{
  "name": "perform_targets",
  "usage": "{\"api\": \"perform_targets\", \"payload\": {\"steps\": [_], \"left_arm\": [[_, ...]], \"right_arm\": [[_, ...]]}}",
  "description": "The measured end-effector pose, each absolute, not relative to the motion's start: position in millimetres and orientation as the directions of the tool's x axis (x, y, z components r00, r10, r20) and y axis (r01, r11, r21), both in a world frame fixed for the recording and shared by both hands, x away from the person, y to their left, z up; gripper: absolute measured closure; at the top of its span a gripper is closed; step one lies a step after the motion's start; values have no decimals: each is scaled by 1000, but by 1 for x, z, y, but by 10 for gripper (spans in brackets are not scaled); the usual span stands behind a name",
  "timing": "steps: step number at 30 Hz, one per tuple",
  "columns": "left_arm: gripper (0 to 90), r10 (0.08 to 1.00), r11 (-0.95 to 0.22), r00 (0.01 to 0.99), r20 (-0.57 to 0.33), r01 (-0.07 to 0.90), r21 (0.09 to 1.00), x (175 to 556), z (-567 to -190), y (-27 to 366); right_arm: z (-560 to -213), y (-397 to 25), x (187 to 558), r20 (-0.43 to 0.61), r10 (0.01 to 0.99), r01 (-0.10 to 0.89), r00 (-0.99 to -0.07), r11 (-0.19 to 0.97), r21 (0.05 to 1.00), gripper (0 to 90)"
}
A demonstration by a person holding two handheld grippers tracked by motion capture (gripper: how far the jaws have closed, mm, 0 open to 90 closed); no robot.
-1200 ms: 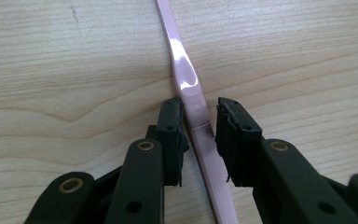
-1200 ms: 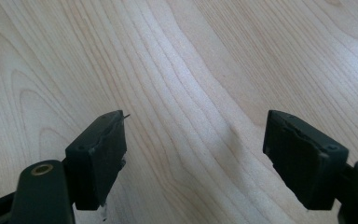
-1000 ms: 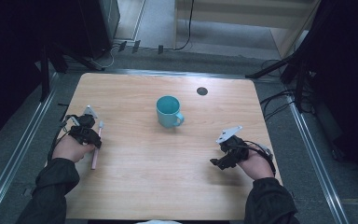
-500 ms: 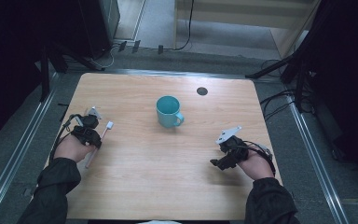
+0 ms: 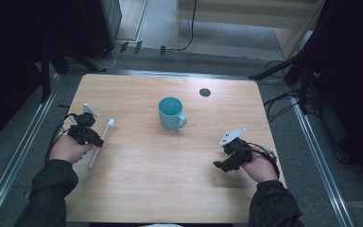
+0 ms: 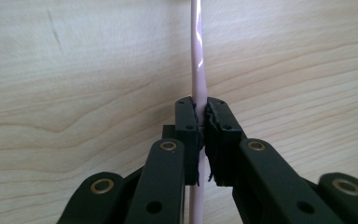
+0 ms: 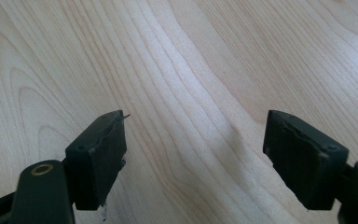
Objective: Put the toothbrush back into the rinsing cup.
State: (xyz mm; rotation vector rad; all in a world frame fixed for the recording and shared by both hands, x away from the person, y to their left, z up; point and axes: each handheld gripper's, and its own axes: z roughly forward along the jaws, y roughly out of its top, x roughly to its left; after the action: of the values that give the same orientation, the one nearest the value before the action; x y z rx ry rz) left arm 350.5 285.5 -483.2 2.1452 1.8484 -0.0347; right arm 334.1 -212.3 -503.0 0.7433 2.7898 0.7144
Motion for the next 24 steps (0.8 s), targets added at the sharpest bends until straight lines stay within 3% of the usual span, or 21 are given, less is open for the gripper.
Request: {"api": "perform_targets", "payload": {"steps": [8,24], "left_arm": [[841,931,-96,203,-305,938,332,342,-462,292],[840,906,-47,282,-316,808,587,332,-436,281]], "right_arm": [[-502,-210,333,-35,505,426,-862,761,489,212],[-500,-214,334,-25,518,434,-855,740,514,212]]}}
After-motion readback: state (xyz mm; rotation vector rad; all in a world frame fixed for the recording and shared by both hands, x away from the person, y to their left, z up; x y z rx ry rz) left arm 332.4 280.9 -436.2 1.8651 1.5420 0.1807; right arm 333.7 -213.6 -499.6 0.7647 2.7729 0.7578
